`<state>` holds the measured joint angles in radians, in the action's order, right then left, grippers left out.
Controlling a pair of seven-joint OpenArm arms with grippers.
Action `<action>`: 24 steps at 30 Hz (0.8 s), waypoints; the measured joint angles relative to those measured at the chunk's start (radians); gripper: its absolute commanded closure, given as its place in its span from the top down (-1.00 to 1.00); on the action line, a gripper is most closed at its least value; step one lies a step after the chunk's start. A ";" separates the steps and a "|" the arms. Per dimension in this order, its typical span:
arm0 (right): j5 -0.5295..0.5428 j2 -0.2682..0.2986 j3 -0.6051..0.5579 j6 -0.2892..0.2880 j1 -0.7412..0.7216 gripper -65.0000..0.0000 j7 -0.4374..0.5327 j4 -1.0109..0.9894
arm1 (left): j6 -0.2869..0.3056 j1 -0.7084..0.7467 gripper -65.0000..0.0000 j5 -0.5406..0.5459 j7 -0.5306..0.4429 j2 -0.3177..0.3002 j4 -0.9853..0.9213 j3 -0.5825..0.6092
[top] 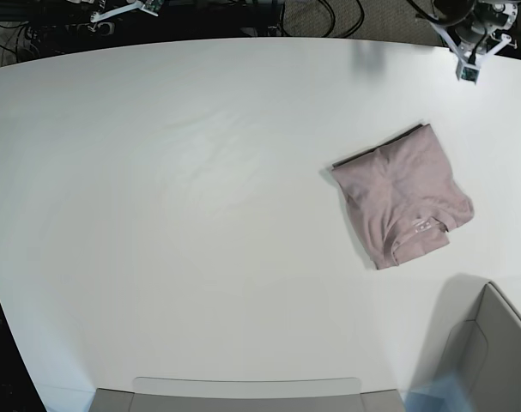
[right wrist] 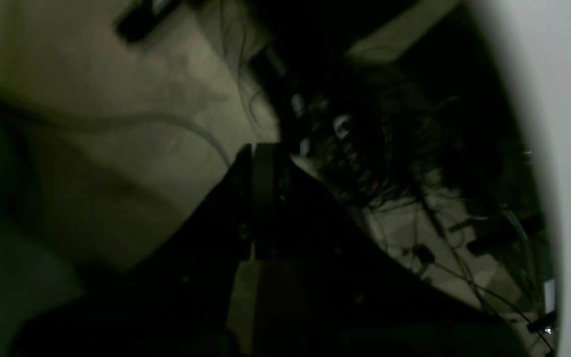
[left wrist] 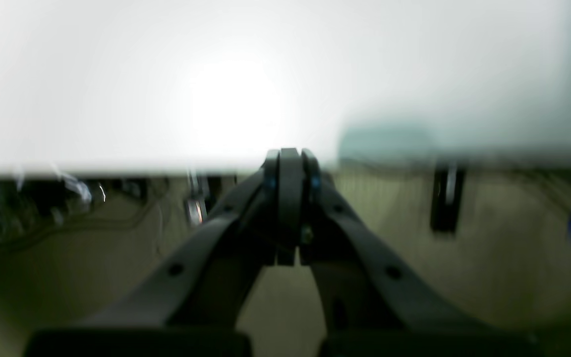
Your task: Fold the T-shirt properly
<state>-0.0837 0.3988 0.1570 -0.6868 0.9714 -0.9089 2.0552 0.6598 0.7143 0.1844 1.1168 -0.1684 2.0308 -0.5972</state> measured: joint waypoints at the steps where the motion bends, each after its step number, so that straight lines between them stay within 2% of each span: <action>1: 0.000 0.014 0.000 0.000 0.016 -1.00 0.000 0.000 | 0.005 0.037 -1.00 0.000 -0.033 0.004 -0.007 0.002; 5: -0.001 0.027 -0.002 0.000 0.028 -1.00 0.011 -0.046 | -0.008 0.105 -1.00 -0.001 -0.153 0.030 -0.139 0.045; 8: 0.002 0.060 -0.038 0.000 -0.024 -1.00 0.005 -0.160 | -0.008 0.101 -1.00 -0.001 -0.221 0.024 -0.372 0.108; 10: -0.021 0.087 -0.079 0.000 -0.089 -1.00 0.017 -0.249 | -0.012 0.076 -1.00 -0.007 -0.262 0.021 -0.515 0.138; 12: -0.018 0.113 -0.119 0.000 -0.131 -1.00 0.076 -0.323 | -0.015 0.048 -1.00 -0.012 -0.292 0.021 -0.612 0.172; 18: 0.002 0.121 -0.300 0.000 -0.252 -1.00 0.139 -0.579 | -0.019 -0.077 -1.00 -0.008 -0.416 -0.001 -0.924 0.246; 20: -0.018 0.119 -0.358 0.000 -0.341 -1.00 0.163 -0.698 | -0.019 -0.140 -1.00 -0.039 -0.475 -0.011 -1.065 0.272; 21: -0.011 0.126 -0.388 0.000 -0.388 -1.00 0.225 -0.763 | -0.016 -0.175 -1.00 -0.057 -0.528 -0.015 -1.150 0.290; 22: -0.013 0.130 -0.413 0.005 -0.425 -1.00 0.262 -0.815 | -0.025 -0.205 -1.00 -0.121 -0.554 -0.014 -1.213 0.311; 24: -0.020 0.136 -0.478 0.006 -0.485 -1.00 0.304 -0.905 | -0.020 -0.261 -1.00 -0.175 -0.624 -0.008 -1.311 0.331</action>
<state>-0.1040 0.5346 -0.3210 -0.6811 0.4862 -0.6052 1.1500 0.6395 0.4538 0.0097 0.4927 -0.1764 0.7197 -0.2665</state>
